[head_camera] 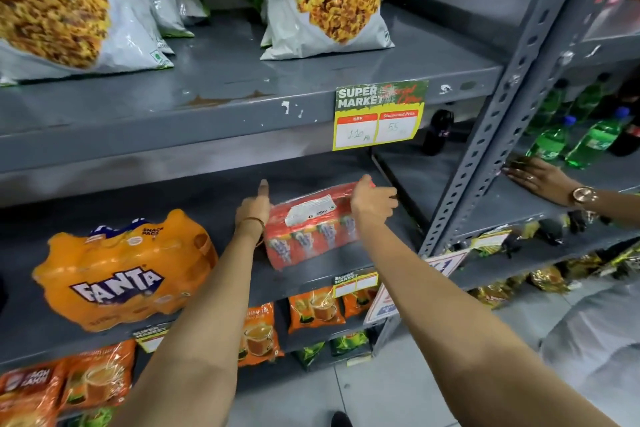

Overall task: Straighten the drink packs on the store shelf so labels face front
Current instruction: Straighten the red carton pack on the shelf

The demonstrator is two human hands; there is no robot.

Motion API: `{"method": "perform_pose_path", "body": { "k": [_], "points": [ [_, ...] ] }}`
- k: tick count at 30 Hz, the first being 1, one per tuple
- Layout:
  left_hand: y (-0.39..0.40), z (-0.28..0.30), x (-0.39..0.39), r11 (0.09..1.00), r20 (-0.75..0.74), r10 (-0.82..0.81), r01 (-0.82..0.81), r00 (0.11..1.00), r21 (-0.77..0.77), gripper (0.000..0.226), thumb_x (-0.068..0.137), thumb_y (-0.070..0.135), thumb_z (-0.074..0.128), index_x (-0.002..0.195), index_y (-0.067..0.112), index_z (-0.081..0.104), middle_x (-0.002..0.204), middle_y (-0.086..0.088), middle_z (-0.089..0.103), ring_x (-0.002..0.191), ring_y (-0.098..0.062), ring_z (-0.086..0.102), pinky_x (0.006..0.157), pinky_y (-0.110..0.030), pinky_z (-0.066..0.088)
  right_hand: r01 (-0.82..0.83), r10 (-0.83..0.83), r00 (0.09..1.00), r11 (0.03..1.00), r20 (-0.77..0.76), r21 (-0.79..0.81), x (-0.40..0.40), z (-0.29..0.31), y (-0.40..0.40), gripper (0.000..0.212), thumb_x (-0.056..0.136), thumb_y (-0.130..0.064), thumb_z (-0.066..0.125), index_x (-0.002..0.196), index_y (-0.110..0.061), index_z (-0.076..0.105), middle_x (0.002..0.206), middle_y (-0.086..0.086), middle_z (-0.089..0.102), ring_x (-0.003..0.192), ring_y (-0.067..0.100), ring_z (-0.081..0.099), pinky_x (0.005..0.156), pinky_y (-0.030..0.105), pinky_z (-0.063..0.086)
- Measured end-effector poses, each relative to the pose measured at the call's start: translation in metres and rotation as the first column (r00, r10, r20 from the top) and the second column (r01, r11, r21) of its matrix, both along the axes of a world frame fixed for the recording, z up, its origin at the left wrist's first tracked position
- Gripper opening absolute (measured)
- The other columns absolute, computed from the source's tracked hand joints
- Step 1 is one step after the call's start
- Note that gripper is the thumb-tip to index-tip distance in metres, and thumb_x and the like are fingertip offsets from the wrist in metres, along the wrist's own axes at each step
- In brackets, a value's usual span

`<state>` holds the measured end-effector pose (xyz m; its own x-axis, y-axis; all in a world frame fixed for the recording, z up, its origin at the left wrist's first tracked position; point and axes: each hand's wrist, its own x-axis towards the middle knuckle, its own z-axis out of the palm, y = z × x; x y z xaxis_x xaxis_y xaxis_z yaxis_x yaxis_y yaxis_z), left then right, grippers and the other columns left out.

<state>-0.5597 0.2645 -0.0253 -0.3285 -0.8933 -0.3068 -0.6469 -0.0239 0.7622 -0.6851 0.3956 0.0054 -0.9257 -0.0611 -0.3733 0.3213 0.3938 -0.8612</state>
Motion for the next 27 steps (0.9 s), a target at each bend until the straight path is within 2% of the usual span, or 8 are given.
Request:
{"method": "perform_pose_path", "body": {
  "k": [4, 7, 9, 12, 18, 22, 25, 27],
  "points": [
    [0.004, 0.011, 0.015, 0.882, -0.032, -0.228, 0.221, 0.973, 0.416, 0.089, 0.089, 0.069, 0.016, 0.109, -0.003, 0.064, 0.088, -0.015, 0.066, 0.089, -0.032, 0.062, 0.084, -0.038, 0.052, -0.228, 0.274, 0.960, 0.883, 0.056, -0.409, -0.021, -0.009, 0.006, 0.073, 0.098, -0.025, 0.041, 0.152, -0.016, -0.008, 0.155, 0.008, 0.029, 0.141, 0.027, 0.034, 0.113, 0.035, 0.027],
    [0.000, 0.019, 0.024, 0.734, -0.142, -0.321, 0.341, 0.936, 0.587, 0.093, 0.086, 0.072, 0.011, 0.123, -0.001, 0.056, 0.102, -0.017, 0.069, 0.092, -0.031, 0.065, 0.079, -0.038, 0.053, -0.390, 0.392, 0.920, 0.908, -0.015, -0.155, -0.035, -0.027, 0.020, 0.085, 0.088, -0.049, 0.048, 0.154, -0.019, 0.003, 0.142, 0.003, 0.042, 0.129, 0.023, 0.044, 0.106, 0.036, 0.035],
    [-0.003, 0.016, 0.020, 0.753, -0.193, -0.232, 0.302, 0.953, 0.585, 0.091, 0.087, 0.071, 0.013, 0.130, -0.001, 0.049, 0.120, -0.022, 0.064, 0.106, -0.035, 0.062, 0.087, -0.042, 0.050, -0.431, 0.431, 0.902, 0.902, -0.016, -0.009, -0.032, -0.026, 0.020, 0.101, 0.069, -0.064, 0.058, 0.150, -0.016, 0.022, 0.120, 0.006, 0.054, 0.105, 0.024, 0.056, 0.082, 0.033, 0.049],
    [0.004, 0.012, 0.006, 0.790, -0.195, -0.138, 0.226, 0.971, 0.570, 0.092, 0.087, 0.071, 0.015, 0.139, -0.002, 0.038, 0.136, -0.024, 0.052, 0.121, -0.038, 0.054, 0.094, -0.047, 0.047, -0.641, 0.658, 0.753, 0.740, -0.020, 0.203, -0.008, -0.008, 0.008, 0.092, 0.065, -0.065, 0.070, 0.135, -0.010, 0.045, 0.124, 0.003, 0.058, 0.114, 0.025, 0.059, 0.090, 0.031, 0.049],
    [0.011, 0.004, -0.004, 0.861, -0.249, 0.010, 0.118, 0.969, 0.495, 0.089, 0.089, 0.068, 0.015, 0.142, -0.001, 0.034, 0.143, -0.022, 0.045, 0.127, -0.036, 0.048, 0.101, -0.046, 0.041, -0.699, 0.825, 0.558, 0.411, 0.087, 0.585, 0.024, -0.003, -0.021, 0.134, 0.067, -0.053, 0.075, 0.146, 0.008, -0.014, 0.158, 0.021, 0.011, 0.139, 0.029, 0.036, 0.105, 0.031, 0.040],
    [0.000, 0.001, 0.005, 0.876, -0.274, 0.081, 0.063, 0.958, 0.479, 0.089, 0.089, 0.069, 0.017, 0.145, 0.002, 0.031, 0.146, -0.018, 0.042, 0.130, -0.036, 0.045, 0.104, -0.047, 0.039, -0.743, 0.870, 0.465, 0.281, 0.167, 0.607, 0.011, 0.000, -0.021, 0.123, 0.067, -0.034, 0.077, 0.151, -0.001, -0.007, 0.156, 0.018, 0.019, 0.135, 0.029, 0.042, 0.093, 0.026, 0.044],
    [-0.009, -0.003, 0.007, 0.912, -0.297, 0.140, -0.006, 0.944, 0.411, 0.084, 0.090, 0.067, 0.017, 0.147, 0.007, 0.030, 0.136, -0.014, 0.048, 0.124, -0.032, 0.048, 0.104, -0.044, 0.038, -0.750, 0.942, 0.279, 0.092, 0.188, 0.655, -0.005, 0.009, -0.018, 0.102, 0.067, -0.023, 0.076, 0.151, -0.016, 0.019, 0.149, 0.009, 0.040, 0.125, 0.027, 0.052, 0.094, 0.030, 0.049],
    [-0.011, -0.003, 0.006, 0.924, -0.342, 0.174, -0.032, 0.924, 0.382, 0.072, 0.094, 0.061, 0.018, 0.137, 0.009, 0.043, 0.122, -0.011, 0.062, 0.118, -0.025, 0.058, 0.103, -0.042, 0.039, -0.701, 0.965, 0.116, -0.087, 0.234, 0.708, -0.010, 0.013, -0.019, 0.104, 0.072, -0.014, 0.074, 0.153, -0.025, 0.009, 0.155, 0.004, 0.031, 0.139, 0.027, 0.037, 0.105, 0.037, 0.039]
  ]
}}
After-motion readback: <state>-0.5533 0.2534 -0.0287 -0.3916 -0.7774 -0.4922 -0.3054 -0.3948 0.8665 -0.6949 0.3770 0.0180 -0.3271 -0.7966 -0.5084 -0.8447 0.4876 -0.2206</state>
